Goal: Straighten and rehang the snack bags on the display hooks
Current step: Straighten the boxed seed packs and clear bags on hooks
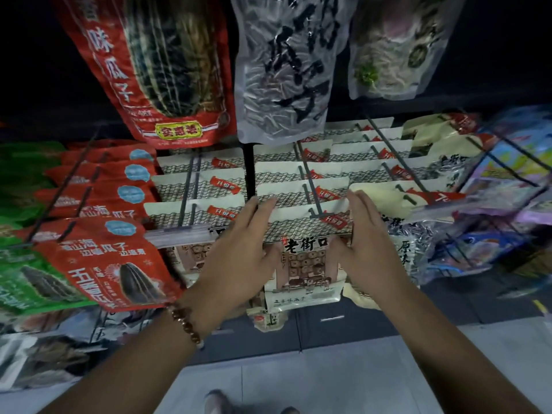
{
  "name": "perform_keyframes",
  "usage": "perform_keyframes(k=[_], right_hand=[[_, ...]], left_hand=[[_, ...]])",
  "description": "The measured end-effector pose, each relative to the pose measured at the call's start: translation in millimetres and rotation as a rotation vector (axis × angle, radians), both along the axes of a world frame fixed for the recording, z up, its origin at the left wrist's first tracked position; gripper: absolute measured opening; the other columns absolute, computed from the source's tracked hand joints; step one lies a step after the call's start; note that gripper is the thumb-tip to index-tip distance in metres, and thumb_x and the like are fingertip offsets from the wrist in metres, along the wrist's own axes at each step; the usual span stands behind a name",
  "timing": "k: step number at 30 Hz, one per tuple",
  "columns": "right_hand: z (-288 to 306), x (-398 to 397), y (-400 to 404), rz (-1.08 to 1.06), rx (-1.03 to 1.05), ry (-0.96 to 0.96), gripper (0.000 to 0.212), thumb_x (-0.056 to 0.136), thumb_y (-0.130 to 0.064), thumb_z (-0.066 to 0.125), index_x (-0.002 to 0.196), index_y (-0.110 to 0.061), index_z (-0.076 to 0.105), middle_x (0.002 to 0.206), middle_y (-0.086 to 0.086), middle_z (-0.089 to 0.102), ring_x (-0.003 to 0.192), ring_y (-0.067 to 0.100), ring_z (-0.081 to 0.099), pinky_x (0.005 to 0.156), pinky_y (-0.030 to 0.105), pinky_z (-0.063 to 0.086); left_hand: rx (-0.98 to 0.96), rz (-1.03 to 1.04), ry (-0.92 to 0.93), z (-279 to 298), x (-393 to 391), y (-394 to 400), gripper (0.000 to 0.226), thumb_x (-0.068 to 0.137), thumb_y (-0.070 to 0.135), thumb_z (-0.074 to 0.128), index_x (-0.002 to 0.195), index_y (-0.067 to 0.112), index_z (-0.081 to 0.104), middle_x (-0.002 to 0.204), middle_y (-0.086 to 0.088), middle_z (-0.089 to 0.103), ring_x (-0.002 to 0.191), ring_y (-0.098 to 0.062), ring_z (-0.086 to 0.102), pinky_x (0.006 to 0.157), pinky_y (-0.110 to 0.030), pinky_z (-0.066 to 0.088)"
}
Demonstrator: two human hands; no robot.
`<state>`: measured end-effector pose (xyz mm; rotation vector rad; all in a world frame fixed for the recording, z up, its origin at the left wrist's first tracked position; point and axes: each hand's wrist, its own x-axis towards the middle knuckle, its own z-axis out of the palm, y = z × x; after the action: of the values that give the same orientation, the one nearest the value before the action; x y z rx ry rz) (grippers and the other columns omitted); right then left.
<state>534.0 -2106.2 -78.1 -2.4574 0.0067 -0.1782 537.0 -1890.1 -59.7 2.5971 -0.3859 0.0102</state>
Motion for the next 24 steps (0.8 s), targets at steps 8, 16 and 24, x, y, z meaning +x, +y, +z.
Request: perform_keyframes(k=[8,16,24], right_hand=[[-1.5,18.7,-1.0,-0.048,-0.075,-0.081,0.049,0.09,-0.025,0.064,0.135,-0.025,0.046,0.132,0.003,0.039,0.116,0.03,0.046,0.087,0.037,0.042],[-5.7,21.0,-1.9,-0.066,0.016,-0.204,0.012,0.09,-0.032,0.059,0.09,-0.021,0.054,0.108,-0.003,0.045,0.099,0.021,0.049,0.077,0.03,0.043],[-9.3,2.2,-5.1,0.044,0.062,-0.206,0.02,0.095,-0.037,0.057,0.085,-0.02,0.054,0.083,-0.013,0.053,0.084,0.013,0.052,0.065,0.03,0.04]], left_hand=[[0.004,0.02,0.034,5.6,18.4,-12.1,0.034,0.098,0.041,0.051,0.129,0.029,0.043,0.111,0.003,0.058,0.083,-0.01,0.06,0.072,-0.033,0.051],[-0.109,0.047,0.002,5.6,18.1,-13.6,0.012,0.099,0.032,0.053,0.088,0.027,0.052,0.066,0.01,0.054,0.053,-0.002,0.051,0.048,-0.026,0.03],[-0.094,0.055,-0.002,4.8,-0.7,-3.7,0.011,0.097,0.033,0.054,0.089,0.027,0.054,0.071,0.01,0.058,0.059,-0.006,0.055,0.052,-0.029,0.043]])
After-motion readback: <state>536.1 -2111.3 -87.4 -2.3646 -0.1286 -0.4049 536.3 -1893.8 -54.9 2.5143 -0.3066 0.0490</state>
